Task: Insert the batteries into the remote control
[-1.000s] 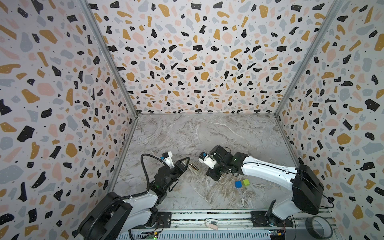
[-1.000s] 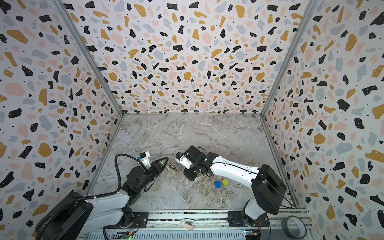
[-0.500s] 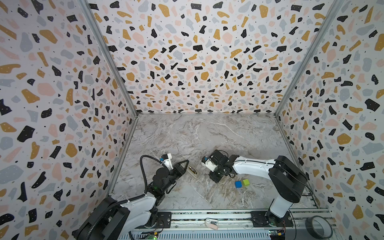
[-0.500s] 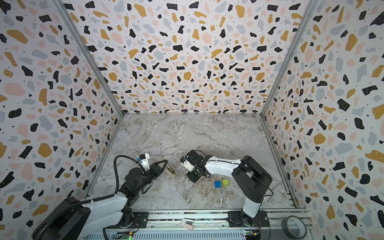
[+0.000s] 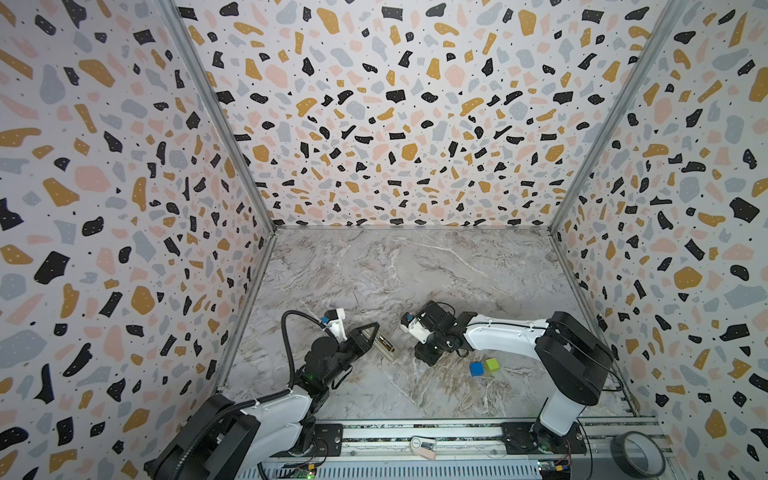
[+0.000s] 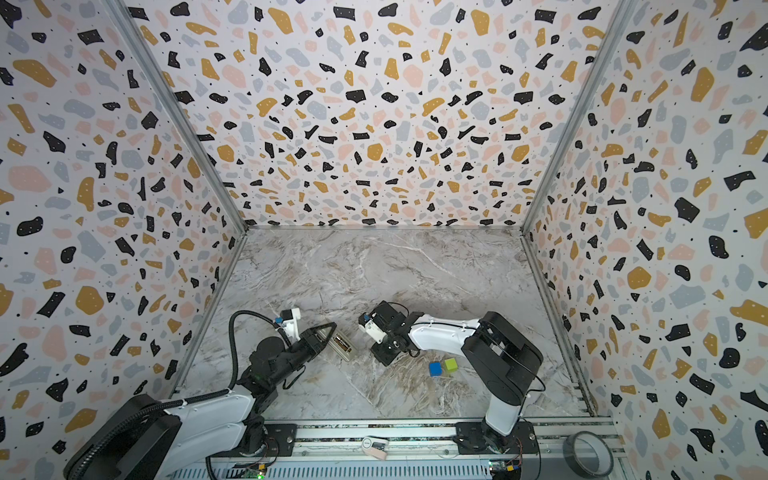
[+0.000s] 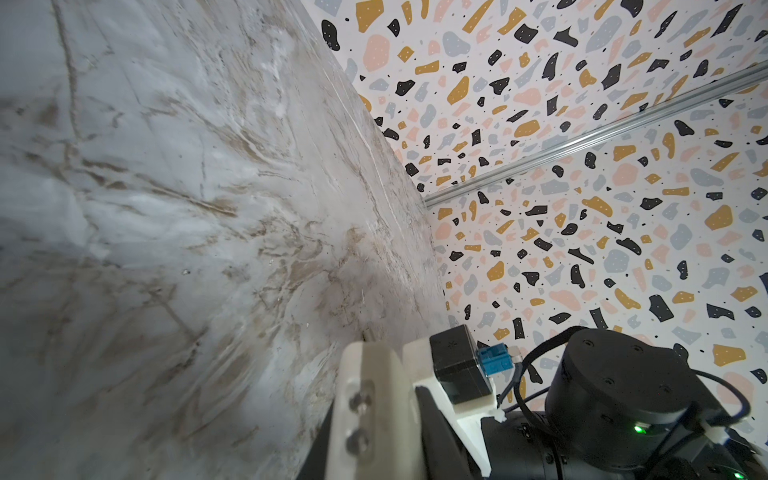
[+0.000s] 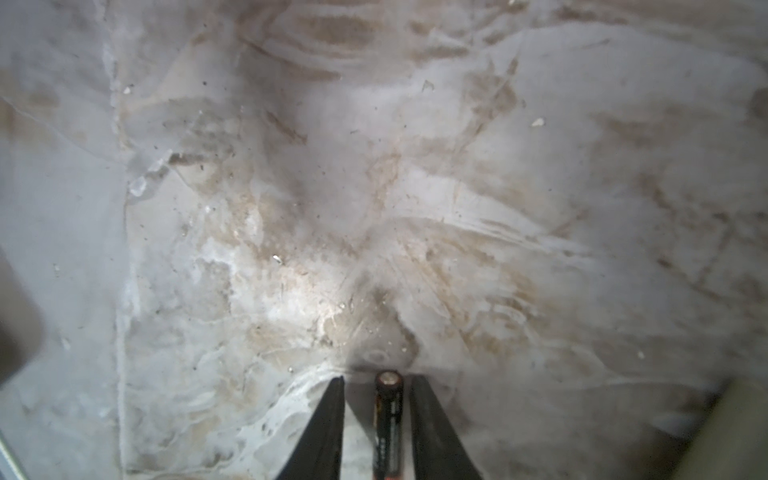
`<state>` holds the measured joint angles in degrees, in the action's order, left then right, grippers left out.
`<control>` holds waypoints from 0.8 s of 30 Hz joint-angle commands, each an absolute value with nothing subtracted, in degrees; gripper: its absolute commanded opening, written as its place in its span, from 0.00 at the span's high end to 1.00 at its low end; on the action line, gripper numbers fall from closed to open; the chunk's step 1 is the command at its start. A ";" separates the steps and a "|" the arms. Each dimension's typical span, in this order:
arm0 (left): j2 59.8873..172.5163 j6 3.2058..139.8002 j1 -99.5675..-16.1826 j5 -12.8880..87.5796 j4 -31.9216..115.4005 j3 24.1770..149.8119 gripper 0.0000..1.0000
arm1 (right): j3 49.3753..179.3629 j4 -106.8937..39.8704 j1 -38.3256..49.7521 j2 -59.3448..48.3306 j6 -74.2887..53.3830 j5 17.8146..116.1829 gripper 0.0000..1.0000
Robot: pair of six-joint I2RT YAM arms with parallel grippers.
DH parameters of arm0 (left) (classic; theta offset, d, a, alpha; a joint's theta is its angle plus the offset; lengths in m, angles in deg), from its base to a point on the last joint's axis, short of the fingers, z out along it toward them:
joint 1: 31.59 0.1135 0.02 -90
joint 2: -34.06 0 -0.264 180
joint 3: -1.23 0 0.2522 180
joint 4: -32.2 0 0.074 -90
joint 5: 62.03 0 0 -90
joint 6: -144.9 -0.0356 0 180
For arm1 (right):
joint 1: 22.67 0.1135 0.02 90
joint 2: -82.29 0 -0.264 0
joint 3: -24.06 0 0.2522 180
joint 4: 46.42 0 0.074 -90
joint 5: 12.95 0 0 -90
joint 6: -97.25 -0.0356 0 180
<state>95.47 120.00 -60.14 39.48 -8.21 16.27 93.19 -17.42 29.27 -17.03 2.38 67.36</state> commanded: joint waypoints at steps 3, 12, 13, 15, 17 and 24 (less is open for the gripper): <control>94.09 118.54 -59.74 39.64 -10.73 16.22 1.00 | 91.79 -15.65 29.36 -17.31 1.54 68.96 0.51; 95.10 118.51 -59.72 39.88 -11.16 16.54 1.00 | 89.38 -13.57 29.36 -12.22 0.50 70.61 0.40; 95.27 118.53 -59.72 39.93 -11.39 16.49 1.00 | 89.17 -13.14 29.36 -11.79 0.40 70.63 0.40; 95.32 118.60 -59.75 40.09 -11.58 16.49 1.00 | 88.58 -12.78 29.36 -11.09 0.26 70.61 0.41; 95.32 118.57 -59.71 40.02 -11.61 16.37 1.00 | 87.87 -12.57 29.36 -10.46 0.05 70.57 0.42; 95.24 118.77 -59.77 40.19 -12.14 15.97 1.00 | 88.05 -12.27 29.36 -11.00 0.21 70.49 0.51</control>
